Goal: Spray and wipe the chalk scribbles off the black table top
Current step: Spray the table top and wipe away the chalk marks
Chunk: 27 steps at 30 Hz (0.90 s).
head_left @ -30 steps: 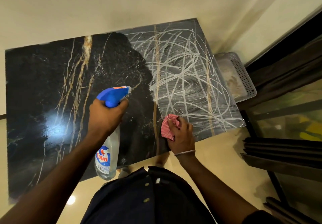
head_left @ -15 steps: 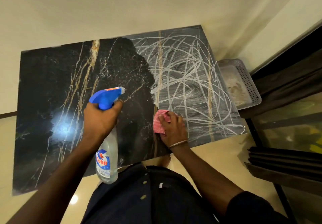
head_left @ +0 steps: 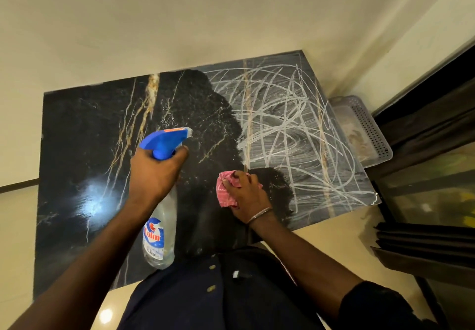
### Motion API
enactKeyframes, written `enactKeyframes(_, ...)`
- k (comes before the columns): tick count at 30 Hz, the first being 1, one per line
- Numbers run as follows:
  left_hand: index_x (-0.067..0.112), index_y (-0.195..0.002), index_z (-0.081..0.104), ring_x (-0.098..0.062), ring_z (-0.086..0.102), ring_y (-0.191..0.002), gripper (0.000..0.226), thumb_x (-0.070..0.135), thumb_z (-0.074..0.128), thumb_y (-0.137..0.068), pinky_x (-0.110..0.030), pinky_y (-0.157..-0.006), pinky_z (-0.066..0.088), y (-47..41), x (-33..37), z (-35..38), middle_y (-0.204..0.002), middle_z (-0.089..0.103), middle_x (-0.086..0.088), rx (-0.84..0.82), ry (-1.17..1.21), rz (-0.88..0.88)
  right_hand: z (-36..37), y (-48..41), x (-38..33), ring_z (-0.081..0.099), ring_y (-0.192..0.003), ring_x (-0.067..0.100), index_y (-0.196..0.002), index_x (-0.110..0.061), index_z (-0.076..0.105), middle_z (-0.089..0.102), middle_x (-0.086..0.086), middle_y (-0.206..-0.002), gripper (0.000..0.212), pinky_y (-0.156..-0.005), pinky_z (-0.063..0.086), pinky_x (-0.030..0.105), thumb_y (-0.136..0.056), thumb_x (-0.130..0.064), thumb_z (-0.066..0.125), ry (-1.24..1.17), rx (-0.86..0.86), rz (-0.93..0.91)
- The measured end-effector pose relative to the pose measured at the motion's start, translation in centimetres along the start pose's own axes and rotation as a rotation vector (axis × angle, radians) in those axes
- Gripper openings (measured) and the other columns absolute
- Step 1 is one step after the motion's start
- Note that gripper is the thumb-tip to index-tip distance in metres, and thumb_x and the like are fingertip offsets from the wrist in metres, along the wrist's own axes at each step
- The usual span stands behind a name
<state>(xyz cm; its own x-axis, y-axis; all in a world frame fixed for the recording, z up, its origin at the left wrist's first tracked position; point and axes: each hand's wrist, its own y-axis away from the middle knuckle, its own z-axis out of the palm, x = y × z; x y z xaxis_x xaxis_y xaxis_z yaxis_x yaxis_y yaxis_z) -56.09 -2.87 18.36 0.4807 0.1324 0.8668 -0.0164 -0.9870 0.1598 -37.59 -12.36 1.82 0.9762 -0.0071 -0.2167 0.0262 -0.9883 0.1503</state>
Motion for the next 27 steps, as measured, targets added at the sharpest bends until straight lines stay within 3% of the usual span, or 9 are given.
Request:
enactKeyframes(2, 0.004, -0.079, 0.061, -0.011, 0.054, -0.044, 0.022, 0.022, 0.069, -0.087, -0.019, -0.045, 0.048, -0.2, -0.1, -0.8, -0.061, 0.06, -0.017, -0.002, 0.007, 0.001, -0.5, 0.5, 2.5, 0.052, -0.1, 0.038, -0.127, -0.028, 0.057, 0.052, 0.015, -0.129, 0.069, -0.067, 0.054, 0.042, -0.062, -0.041, 0.076, 0.009, 0.04, 0.07)
enactKeyframes(5, 0.005, -0.084, 0.063, -0.011, 0.056, -0.045, 0.019, 0.023, 0.069, -0.088, -0.019, -0.047, 0.05, -0.6, -0.4, -2.0, -0.062, 0.061, -0.015, -0.003, 0.021, 0.009, -1.1, 0.6, 5.8, 0.049, -0.104, 0.04, -0.125, -0.024, 0.061, 0.05, 0.017, -0.13, 0.058, -0.074, 0.053, 0.045, -0.069, -0.036, 0.072, -0.036, 0.139, 0.328)
enactKeyframes(9, 0.005, -0.086, 0.063, -0.013, 0.058, -0.049, 0.02, 0.024, 0.069, -0.089, -0.023, -0.051, 0.05, -1.0, -0.8, -3.1, -0.062, 0.062, -0.013, 0.01, 0.019, 0.015, -1.7, -0.8, 4.7, 0.041, -0.114, 0.041, -0.132, -0.023, 0.054, 0.039, 0.017, -0.139, 0.057, -0.085, 0.049, 0.049, -0.077, -0.035, 0.067, -0.072, 0.158, 0.572)
enactKeyframes(11, 0.006, -0.086, 0.064, -0.014, 0.058, -0.05, 0.019, 0.024, 0.069, -0.089, -0.02, -0.05, 0.05, -1.2, -0.9, -3.3, -0.063, 0.062, -0.014, 0.014, 0.025, 0.012, -1.6, -1.8, 2.6, 0.039, -0.116, 0.041, -0.133, -0.025, 0.051, 0.036, 0.016, -0.141, 0.058, -0.086, 0.048, 0.048, -0.079, -0.038, 0.066, -0.057, 0.141, 0.571)
enactKeyframes(15, 0.006, -0.091, 0.063, -0.01, 0.058, -0.048, 0.019, 0.024, 0.068, -0.09, -0.018, -0.048, 0.049, -1.5, -0.9, -3.3, -0.063, 0.061, -0.01, -0.011, 0.039, 0.01, -0.9, -3.6, -0.8, 0.044, -0.111, 0.038, -0.13, -0.026, 0.052, 0.042, 0.014, -0.137, 0.063, -0.078, 0.052, 0.044, -0.072, -0.039, 0.072, -0.045, 0.059, 0.307)
enactKeyframes(20, 0.006, -0.1, 0.063, -0.008, 0.059, -0.047, 0.022, 0.025, 0.068, -0.09, -0.018, -0.048, 0.049, -2.0, -0.6, -3.3, -0.064, 0.062, -0.008, -0.018, 0.062, 0.0, -1.5, -3.8, 2.6, 0.047, -0.113, 0.039, -0.129, -0.028, 0.057, 0.048, 0.012, -0.136, 0.061, -0.076, 0.055, 0.048, -0.071, -0.038, 0.074, -0.032, 0.014, 0.095)
enactKeyframes(23, 0.007, -0.096, 0.063, -0.007, 0.058, -0.046, 0.017, 0.022, 0.069, -0.09, -0.014, -0.046, 0.048, -2.1, -0.5, -3.5, -0.064, 0.062, -0.009, -0.013, 0.077, -0.004, -2.3, -3.7, 6.3, 0.045, -0.112, 0.041, -0.13, -0.024, 0.059, 0.046, 0.016, -0.138, 0.056, -0.083, 0.051, 0.047, -0.076, -0.032, 0.071, -0.077, 0.12, 0.285)
enactKeyframes(27, 0.007, -0.085, 0.062, -0.008, 0.056, -0.043, 0.014, 0.019, 0.069, -0.089, -0.015, -0.045, 0.048, -2.1, -0.5, -3.4, -0.06, 0.06, -0.011, 0.002, 0.077, -0.015, -3.1, -5.1, 6.3, 0.039, -0.115, 0.04, -0.134, -0.024, 0.054, 0.038, 0.015, -0.141, 0.056, -0.087, 0.048, 0.046, -0.081, -0.034, 0.066, -0.06, 0.127, 0.559)
